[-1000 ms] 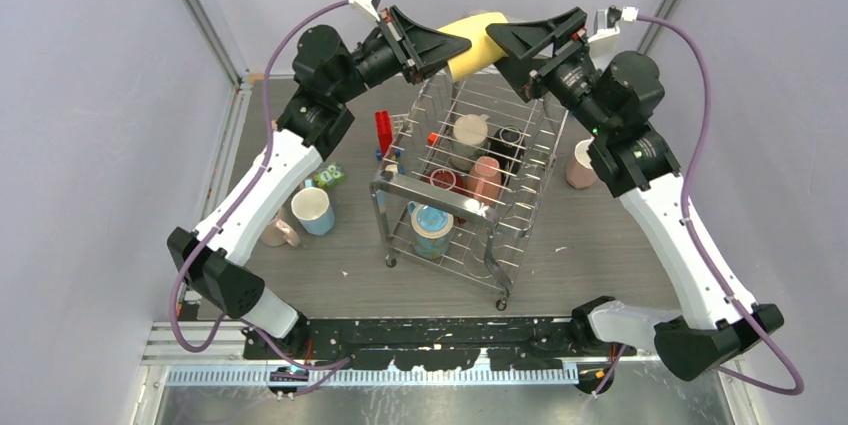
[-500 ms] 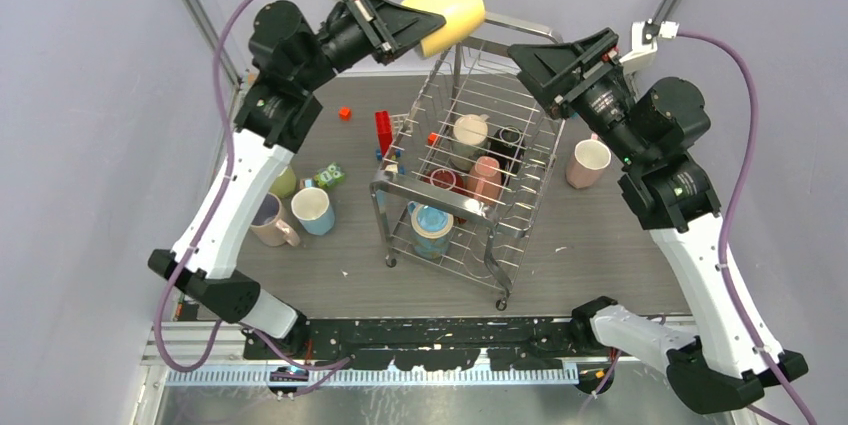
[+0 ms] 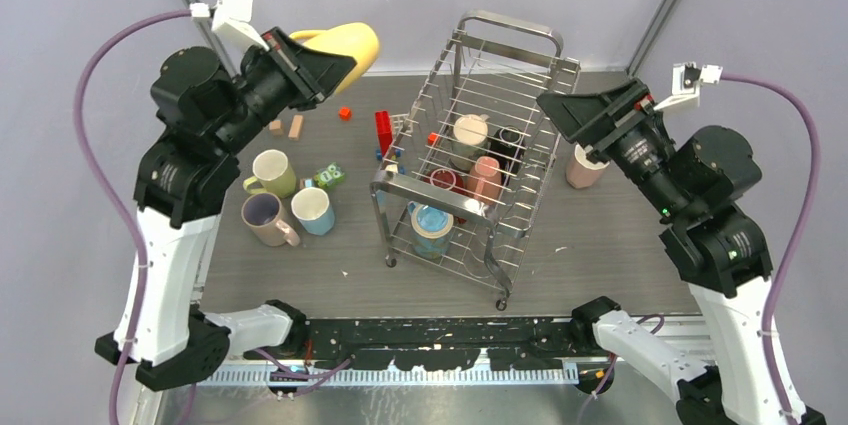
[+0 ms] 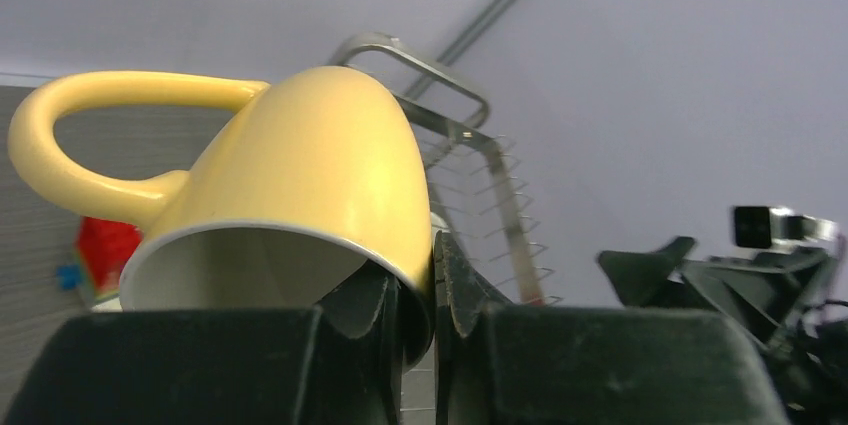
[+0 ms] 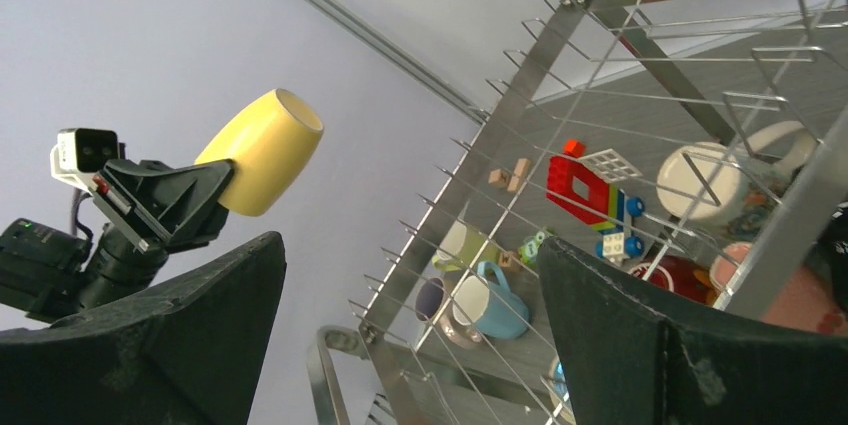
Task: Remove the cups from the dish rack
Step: Place the cup at the center of the board.
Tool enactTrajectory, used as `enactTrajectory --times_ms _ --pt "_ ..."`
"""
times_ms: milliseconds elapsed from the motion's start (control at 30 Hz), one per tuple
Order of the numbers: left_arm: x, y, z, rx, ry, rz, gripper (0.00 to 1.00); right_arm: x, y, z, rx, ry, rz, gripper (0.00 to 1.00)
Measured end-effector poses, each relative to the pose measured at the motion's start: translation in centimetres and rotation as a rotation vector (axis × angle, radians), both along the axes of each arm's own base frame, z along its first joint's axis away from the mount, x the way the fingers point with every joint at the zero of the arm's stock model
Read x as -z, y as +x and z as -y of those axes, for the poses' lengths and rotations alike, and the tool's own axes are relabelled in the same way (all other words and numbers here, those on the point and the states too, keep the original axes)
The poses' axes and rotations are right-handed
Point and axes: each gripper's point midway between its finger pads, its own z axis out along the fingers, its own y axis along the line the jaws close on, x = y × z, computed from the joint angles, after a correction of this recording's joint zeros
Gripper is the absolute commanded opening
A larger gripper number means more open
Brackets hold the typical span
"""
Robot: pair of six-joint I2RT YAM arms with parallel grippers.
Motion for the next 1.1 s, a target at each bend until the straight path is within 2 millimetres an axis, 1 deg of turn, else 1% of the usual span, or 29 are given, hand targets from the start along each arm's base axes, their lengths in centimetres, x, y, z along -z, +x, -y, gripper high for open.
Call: enactTrajectory --times_ms 100,167,267,367,533,733,867,1100 --pt "1.3 -0.2 -2.2 -0.099 0.069 -0.017 0.00 0.6 -0.9 0.8 0.018 -0.030 -0.006 1.00" --pt "2.5 0.1 -3.4 -0.161 0.126 -0.040 0.00 1.0 -1.4 1.2 0.030 -0.048 -0.009 1.00" --pt "4.8 0.9 -4.6 -0.229 0.203 -0.090 0.00 1.4 -2.3 2.0 0.049 -0.067 -0.012 1.00" --pt "7.6 2.1 -5.4 -0.281 0.295 -0.159 0.00 2.0 -3.0 2.6 0.065 -0.081 -0.019 1.00" --pt "12.9 4.9 -6.0 -0.321 0.430 -0.291 0.00 3.3 -4.2 3.6 0.087 -0.103 -0.038 1.00" --pt "19.0 7.9 -7.4 -0.344 0.528 -0.453 0.00 4.0 -5.3 4.2 0.096 -0.121 -0.051 1.00" --pt "22.0 9.4 -7.6 -0.333 0.553 -0.533 0.00 4.7 -5.3 4.3 0.099 -0.140 -0.070 1.00" --pt "27.2 11.3 -6.6 -0.276 0.606 -0.649 0.00 6.1 -5.6 4.7 0.110 -0.159 -0.100 1.00"
